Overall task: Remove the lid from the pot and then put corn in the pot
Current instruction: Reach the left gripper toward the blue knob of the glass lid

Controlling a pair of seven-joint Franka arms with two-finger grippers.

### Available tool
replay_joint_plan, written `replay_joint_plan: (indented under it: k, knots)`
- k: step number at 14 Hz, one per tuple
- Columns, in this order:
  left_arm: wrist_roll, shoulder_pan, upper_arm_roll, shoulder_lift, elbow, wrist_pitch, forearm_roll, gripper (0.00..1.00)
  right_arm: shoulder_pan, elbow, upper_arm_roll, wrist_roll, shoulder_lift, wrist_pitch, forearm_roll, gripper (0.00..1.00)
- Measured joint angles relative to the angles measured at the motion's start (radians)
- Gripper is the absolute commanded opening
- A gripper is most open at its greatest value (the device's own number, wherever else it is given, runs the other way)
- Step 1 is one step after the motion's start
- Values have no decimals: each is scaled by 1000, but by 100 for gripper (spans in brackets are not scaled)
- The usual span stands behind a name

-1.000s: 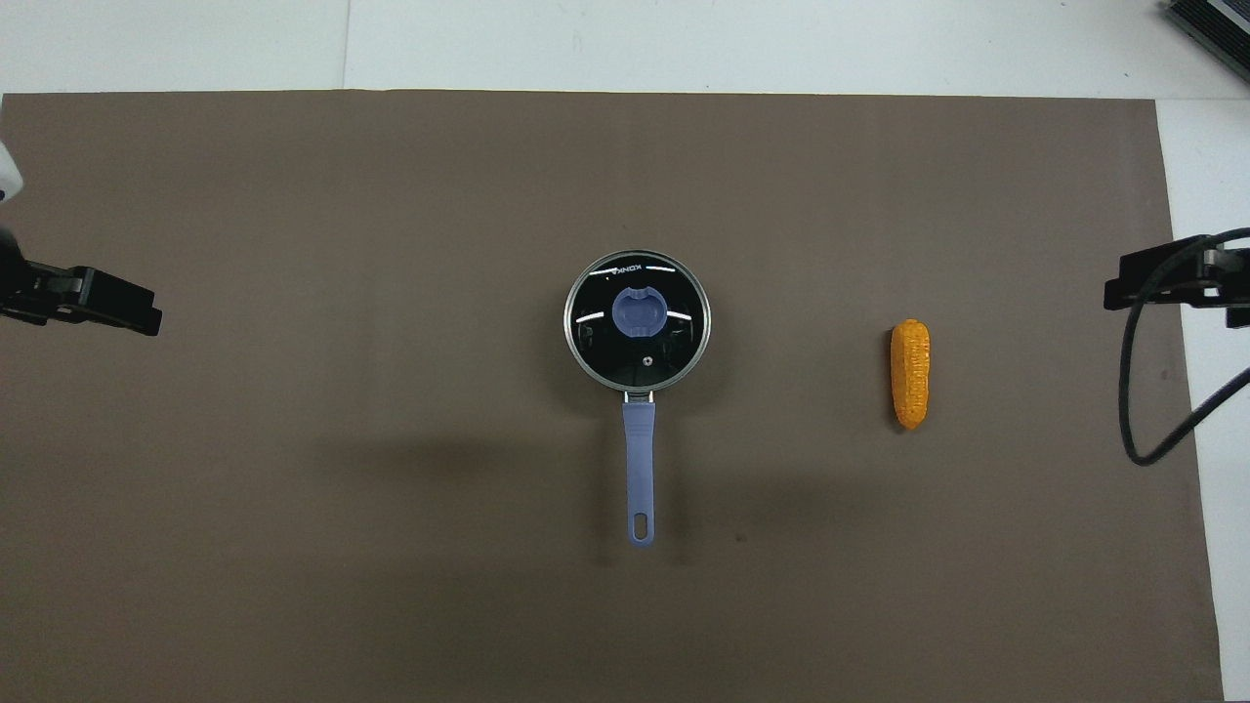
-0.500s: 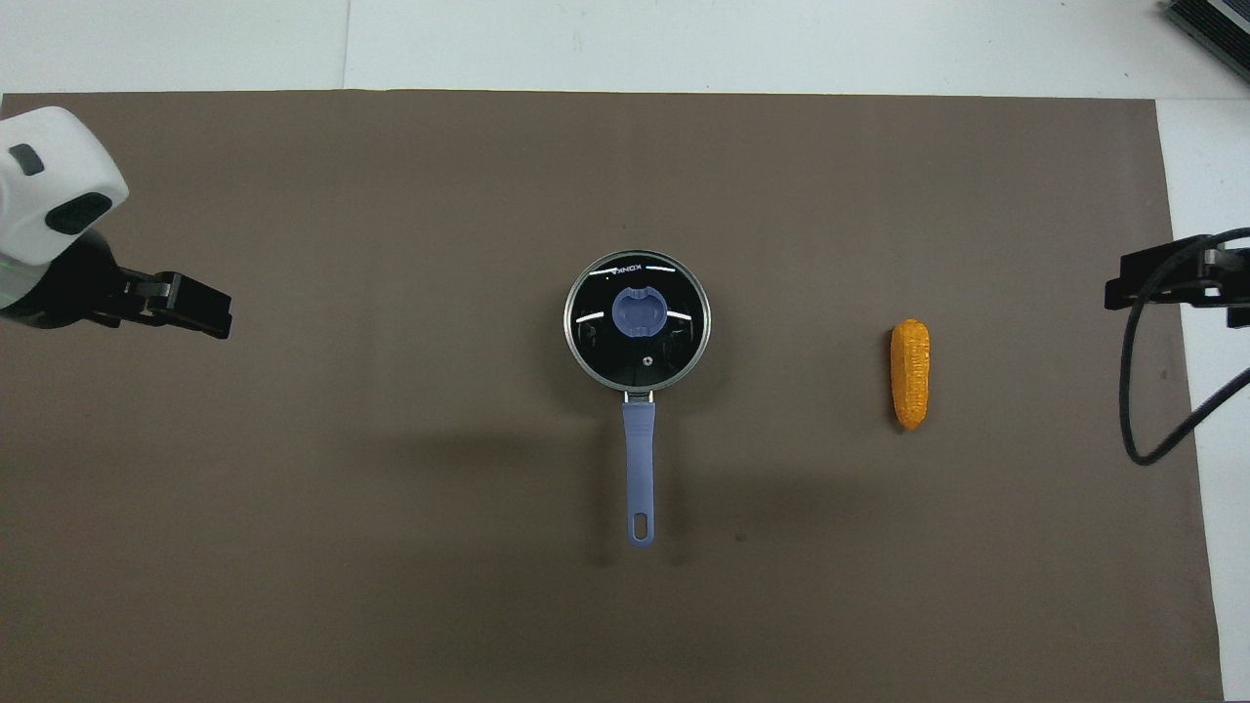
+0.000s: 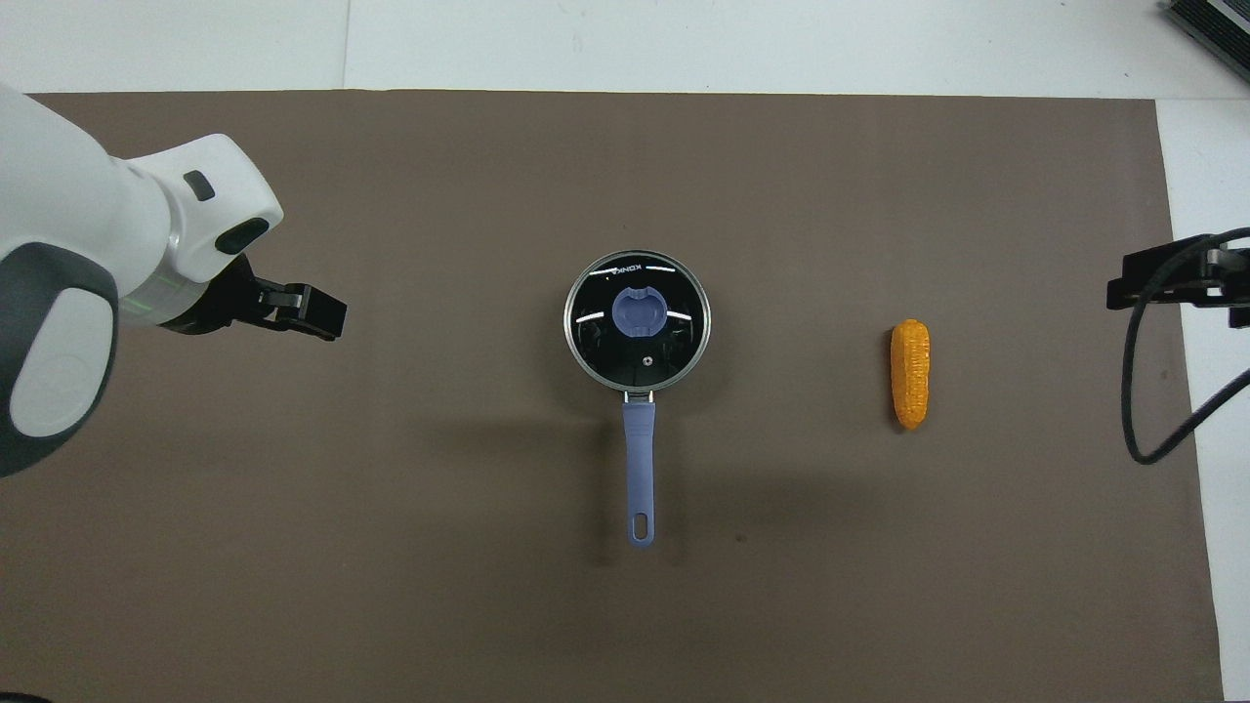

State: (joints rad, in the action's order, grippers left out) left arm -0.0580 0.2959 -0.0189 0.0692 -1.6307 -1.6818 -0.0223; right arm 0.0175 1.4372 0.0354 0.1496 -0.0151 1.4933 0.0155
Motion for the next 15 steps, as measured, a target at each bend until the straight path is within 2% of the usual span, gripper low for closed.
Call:
replay_joint_plan:
  k: [8,15]
  knots:
    - [-129,152,2,89,1,-114,-20,100,0,0,0,0,0,0,0,100]
    - [-308,274,3,235,64,-195,-23,100,0,4,0,0,0,1,0,100]
